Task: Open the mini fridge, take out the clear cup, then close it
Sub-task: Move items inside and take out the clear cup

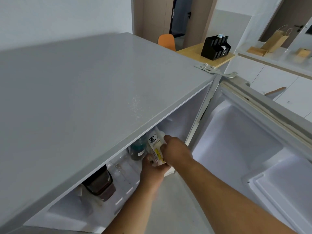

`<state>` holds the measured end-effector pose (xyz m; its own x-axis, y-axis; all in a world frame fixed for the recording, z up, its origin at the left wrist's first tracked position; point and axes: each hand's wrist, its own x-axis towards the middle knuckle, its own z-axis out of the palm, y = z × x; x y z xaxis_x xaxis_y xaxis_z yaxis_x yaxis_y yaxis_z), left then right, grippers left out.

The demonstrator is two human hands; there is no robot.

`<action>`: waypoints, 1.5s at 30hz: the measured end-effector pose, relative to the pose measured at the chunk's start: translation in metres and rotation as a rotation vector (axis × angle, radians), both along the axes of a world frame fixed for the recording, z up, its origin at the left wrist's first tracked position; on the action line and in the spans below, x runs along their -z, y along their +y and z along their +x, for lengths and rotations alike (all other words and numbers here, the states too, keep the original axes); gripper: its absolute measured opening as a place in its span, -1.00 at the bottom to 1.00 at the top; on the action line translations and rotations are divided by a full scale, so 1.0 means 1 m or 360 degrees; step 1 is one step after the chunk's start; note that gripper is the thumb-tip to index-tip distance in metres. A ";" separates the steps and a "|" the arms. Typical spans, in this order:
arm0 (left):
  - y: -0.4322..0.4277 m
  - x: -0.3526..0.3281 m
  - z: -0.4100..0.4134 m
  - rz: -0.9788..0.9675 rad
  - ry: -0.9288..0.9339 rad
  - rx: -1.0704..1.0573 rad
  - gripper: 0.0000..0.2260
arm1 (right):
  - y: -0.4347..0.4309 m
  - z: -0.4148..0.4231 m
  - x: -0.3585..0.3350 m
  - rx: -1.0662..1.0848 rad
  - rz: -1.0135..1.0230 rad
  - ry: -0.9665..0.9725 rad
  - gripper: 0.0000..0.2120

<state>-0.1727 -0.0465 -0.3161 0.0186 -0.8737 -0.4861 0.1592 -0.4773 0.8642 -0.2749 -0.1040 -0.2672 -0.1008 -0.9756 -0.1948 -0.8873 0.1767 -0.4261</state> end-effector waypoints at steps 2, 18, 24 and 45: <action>-0.005 0.003 -0.007 0.0018 0.0207 -0.0075 -0.04 | -0.013 -0.001 0.002 -0.0070 -0.0063 0.0089 -0.77; -0.045 0.002 -0.019 -0.0055 0.0203 -0.0117 -0.03 | -0.066 0.002 0.022 -0.0148 -0.0412 -0.0017 -0.70; -0.022 -0.009 0.018 0.0088 -0.0410 -0.0157 -0.85 | -0.035 -0.002 0.006 -0.0151 -0.0812 0.0343 -0.65; -0.049 -0.017 0.051 -0.0302 -0.0304 -0.0979 -0.87 | -0.031 0.044 -0.003 0.0474 -0.0146 -0.1261 -0.85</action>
